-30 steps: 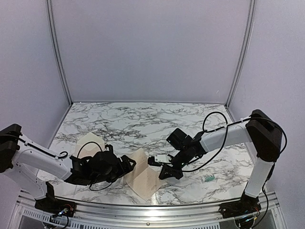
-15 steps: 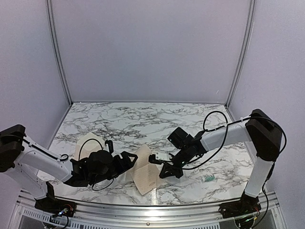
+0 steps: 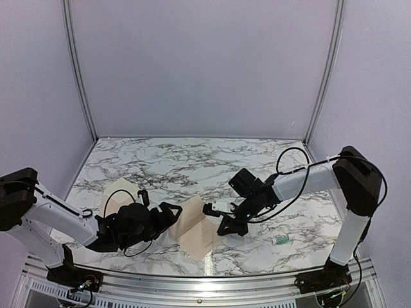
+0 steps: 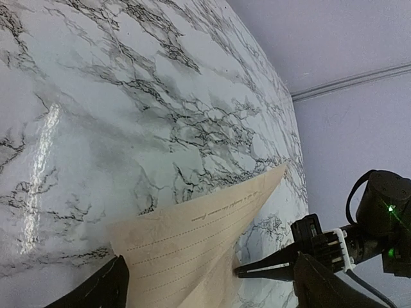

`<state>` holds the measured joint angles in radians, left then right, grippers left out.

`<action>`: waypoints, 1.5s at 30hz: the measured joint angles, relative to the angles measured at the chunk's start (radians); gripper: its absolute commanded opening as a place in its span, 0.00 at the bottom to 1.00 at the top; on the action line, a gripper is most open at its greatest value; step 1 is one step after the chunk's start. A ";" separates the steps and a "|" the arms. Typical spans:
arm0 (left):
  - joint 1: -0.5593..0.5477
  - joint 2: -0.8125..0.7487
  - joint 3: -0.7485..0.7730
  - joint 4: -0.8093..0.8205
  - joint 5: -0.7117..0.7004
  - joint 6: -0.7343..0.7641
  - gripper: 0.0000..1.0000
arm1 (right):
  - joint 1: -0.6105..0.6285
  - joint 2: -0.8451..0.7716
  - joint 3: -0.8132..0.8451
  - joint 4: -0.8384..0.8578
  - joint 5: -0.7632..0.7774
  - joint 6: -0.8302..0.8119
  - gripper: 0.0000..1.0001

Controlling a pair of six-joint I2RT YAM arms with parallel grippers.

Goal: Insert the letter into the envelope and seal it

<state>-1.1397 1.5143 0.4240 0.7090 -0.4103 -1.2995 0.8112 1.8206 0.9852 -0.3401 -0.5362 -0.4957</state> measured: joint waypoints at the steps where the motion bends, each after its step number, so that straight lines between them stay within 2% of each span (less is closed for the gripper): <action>1: 0.006 -0.006 0.000 -0.003 -0.001 0.004 0.91 | -0.002 -0.009 -0.001 -0.006 0.020 -0.002 0.10; 6: 0.057 -0.107 -0.002 -0.066 0.000 0.052 0.90 | -0.010 -0.092 -0.029 -0.027 0.127 -0.021 0.20; 10: 0.129 -0.187 0.000 -0.119 0.021 0.149 0.90 | -0.003 -0.156 -0.037 -0.029 0.177 -0.039 0.17; 13: 0.184 -0.182 0.014 -0.176 0.068 0.233 0.89 | 0.014 -0.172 -0.037 -0.026 0.196 -0.050 0.12; 23: 0.307 0.031 0.199 -0.309 0.282 0.425 0.89 | 0.088 -0.084 -0.037 -0.015 0.198 -0.050 0.07; 34: 0.352 0.247 0.379 -0.355 0.493 0.494 0.89 | 0.088 -0.055 -0.036 0.027 0.190 -0.048 0.05; 45: 0.351 0.273 0.402 -0.374 0.647 0.504 0.88 | 0.088 -0.051 -0.035 0.033 0.188 -0.048 0.05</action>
<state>-0.7883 1.7874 0.8257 0.3347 0.2363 -0.7952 0.8989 1.7691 0.9501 -0.3073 -0.3481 -0.5438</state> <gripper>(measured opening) 0.887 0.053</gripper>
